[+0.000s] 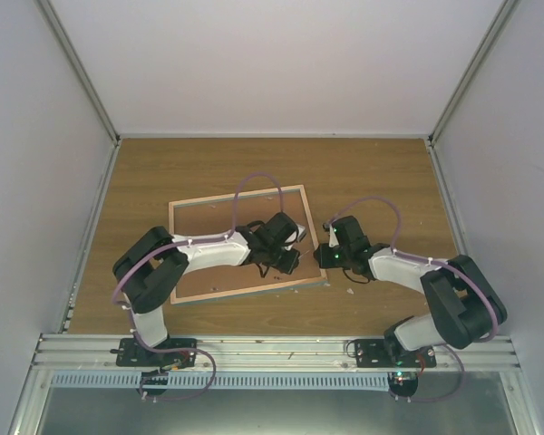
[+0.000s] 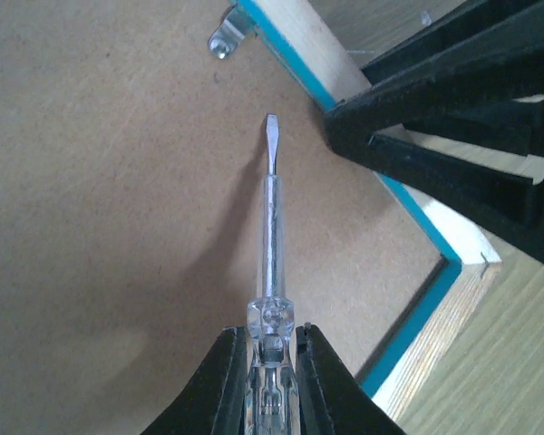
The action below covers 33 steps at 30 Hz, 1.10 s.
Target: Take the photo out of the frame
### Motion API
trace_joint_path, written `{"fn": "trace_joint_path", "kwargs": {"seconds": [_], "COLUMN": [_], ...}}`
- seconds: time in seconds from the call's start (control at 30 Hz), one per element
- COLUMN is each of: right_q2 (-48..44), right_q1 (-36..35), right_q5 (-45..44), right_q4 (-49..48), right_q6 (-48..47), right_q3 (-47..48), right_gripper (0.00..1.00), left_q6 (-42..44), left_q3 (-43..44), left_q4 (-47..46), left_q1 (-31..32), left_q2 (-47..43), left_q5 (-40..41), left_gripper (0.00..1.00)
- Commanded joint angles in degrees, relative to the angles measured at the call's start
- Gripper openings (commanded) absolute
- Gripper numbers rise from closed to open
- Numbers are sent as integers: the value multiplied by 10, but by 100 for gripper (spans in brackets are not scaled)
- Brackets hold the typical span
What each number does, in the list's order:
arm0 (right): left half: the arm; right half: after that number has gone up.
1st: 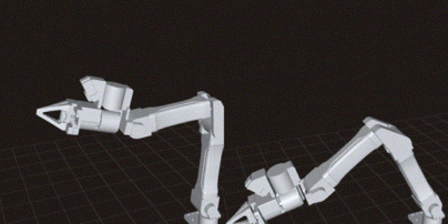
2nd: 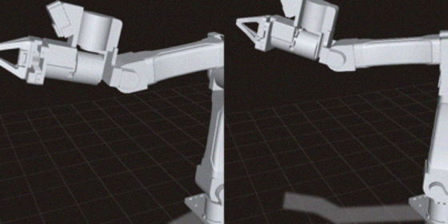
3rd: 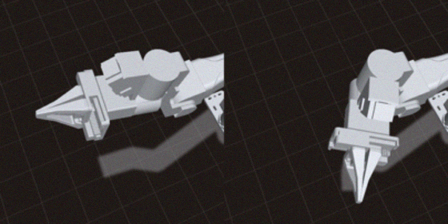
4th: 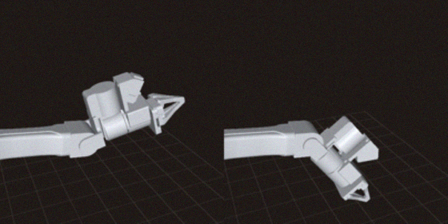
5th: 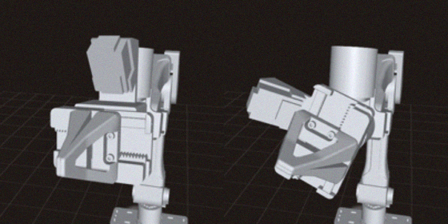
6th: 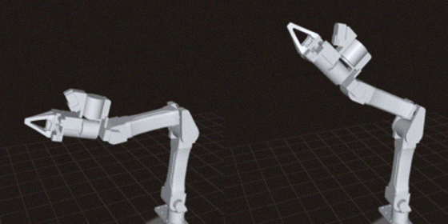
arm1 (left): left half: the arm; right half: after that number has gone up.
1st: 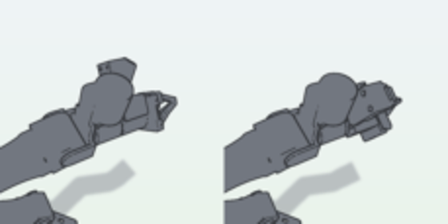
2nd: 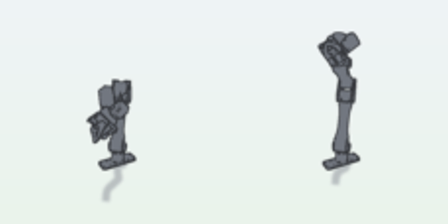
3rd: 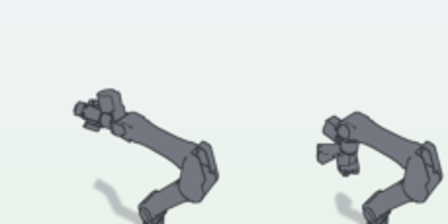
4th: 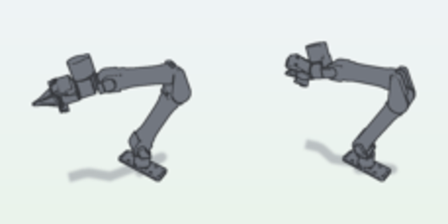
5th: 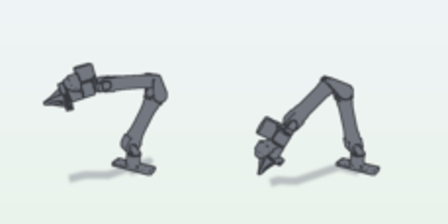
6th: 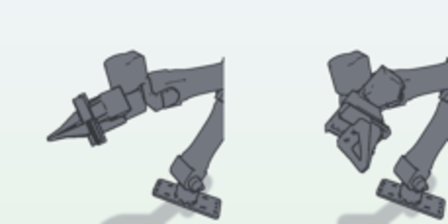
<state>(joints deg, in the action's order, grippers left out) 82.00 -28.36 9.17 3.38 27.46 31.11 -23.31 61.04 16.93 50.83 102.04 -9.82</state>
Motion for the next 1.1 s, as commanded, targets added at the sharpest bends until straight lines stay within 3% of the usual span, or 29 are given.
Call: {"fn": "trace_joint_path", "kwargs": {"seconds": [0.0,0.57,1.07], "right_q2": [12,26,32], "right_q1": [-13,-14,-13], "right_q5": [17,9,3], "right_q4": [-11,-16,-15], "right_q6": [1,-1,0], "right_q3": [-14,-20,-20], "right_gripper": [22,9,7], "left_q6": [12,1,0], "left_q3": [29,45,26], "left_q4": [-27,-20,-31], "left_q1": [6,3,2], "left_q2": [22,43,14], "left_q5": [1,66,75], "left_gripper": [0,0,0]}}
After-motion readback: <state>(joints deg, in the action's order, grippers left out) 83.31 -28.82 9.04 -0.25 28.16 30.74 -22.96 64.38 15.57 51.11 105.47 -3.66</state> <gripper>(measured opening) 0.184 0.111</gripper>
